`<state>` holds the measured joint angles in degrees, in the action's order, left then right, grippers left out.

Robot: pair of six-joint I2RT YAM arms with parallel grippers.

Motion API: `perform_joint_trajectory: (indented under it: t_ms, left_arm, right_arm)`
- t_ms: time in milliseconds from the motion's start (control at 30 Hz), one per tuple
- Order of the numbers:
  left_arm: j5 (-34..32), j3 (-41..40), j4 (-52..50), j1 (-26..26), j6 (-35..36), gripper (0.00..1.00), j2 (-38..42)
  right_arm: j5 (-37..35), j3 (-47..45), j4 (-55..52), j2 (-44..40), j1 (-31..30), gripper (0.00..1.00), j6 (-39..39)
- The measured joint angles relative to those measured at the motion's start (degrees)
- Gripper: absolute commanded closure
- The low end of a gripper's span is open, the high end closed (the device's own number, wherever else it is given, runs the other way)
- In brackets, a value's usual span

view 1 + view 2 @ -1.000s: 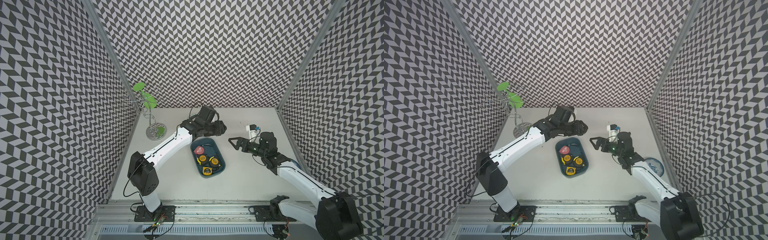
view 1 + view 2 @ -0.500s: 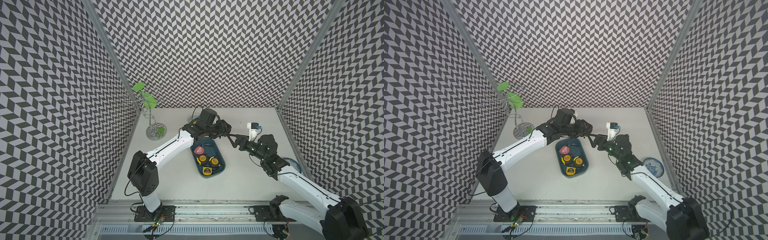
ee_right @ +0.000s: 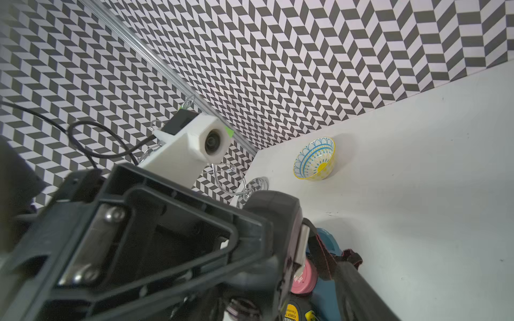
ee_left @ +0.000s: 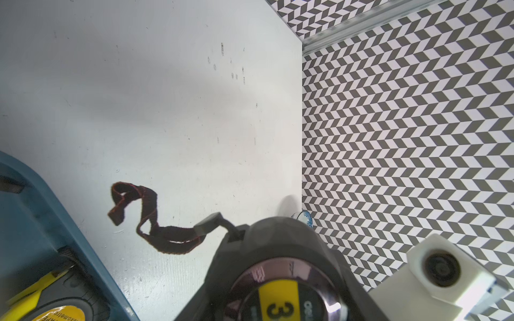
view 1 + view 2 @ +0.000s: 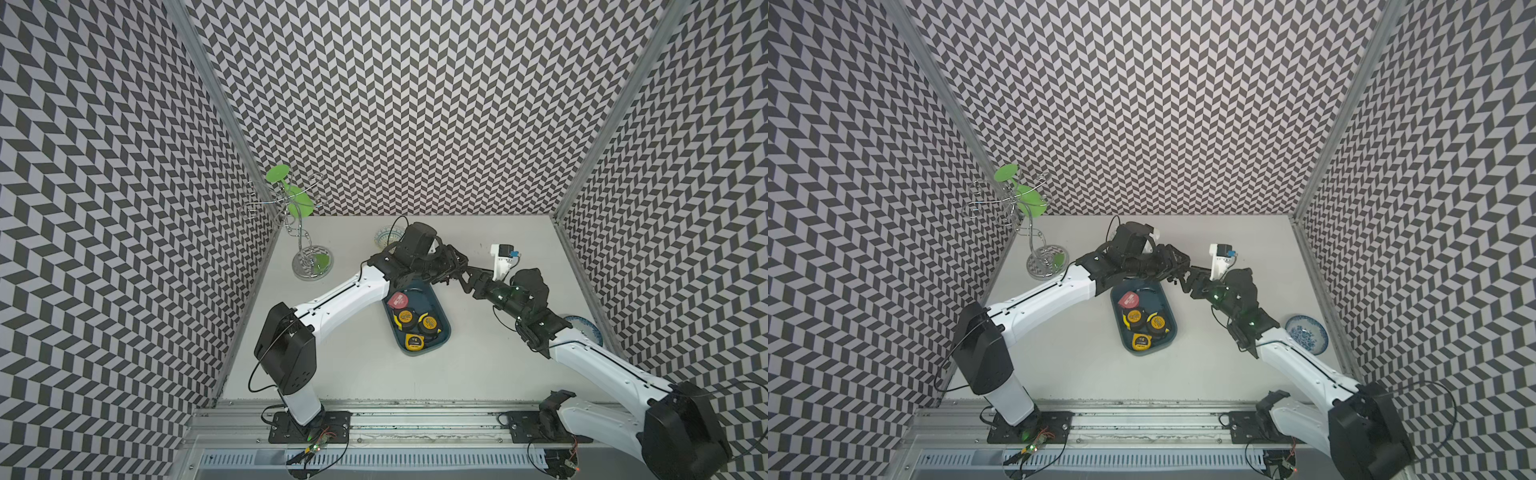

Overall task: Take the tape measure out of the storage box
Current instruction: Place the tape measure at the center of the board.

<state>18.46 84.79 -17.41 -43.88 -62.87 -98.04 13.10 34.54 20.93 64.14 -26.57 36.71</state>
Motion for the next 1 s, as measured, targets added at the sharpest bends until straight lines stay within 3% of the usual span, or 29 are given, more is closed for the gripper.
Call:
perform_joint_trajectory:
  t_ms: [67,267,333,500,733,1000]
  left_arm:
    - [0.3,0.0,0.3,0.0,0.0,1.00,0.0]
    - [-0.3,-0.1,1.0,0.2,0.0,1.00,0.0]
    - [-0.4,-0.1,1.1,0.1,0.0,0.98,0.0]
    - [-0.5,-0.1,1.2,0.2,0.9,0.01,0.0]
    - [-1.6,-1.2,0.2,1.5,5.2,0.00,3.7]
    - [-7.5,-6.6,-5.0,6.3,13.1,0.00,8.9]
  right_arm:
    - [0.0,0.0,0.7,0.1,-0.2,0.50,0.2]
    - [-0.2,0.2,1.9,0.4,-0.7,0.84,0.4]
    - [-0.3,0.2,1.8,0.4,-0.7,0.87,0.4]
    - [-0.7,0.2,1.8,0.3,-0.8,0.88,0.6]
    - [-2.8,-2.6,-0.6,0.3,2.6,0.88,2.5]
    - [8.5,-6.9,1.2,6.5,15.0,0.88,7.6]
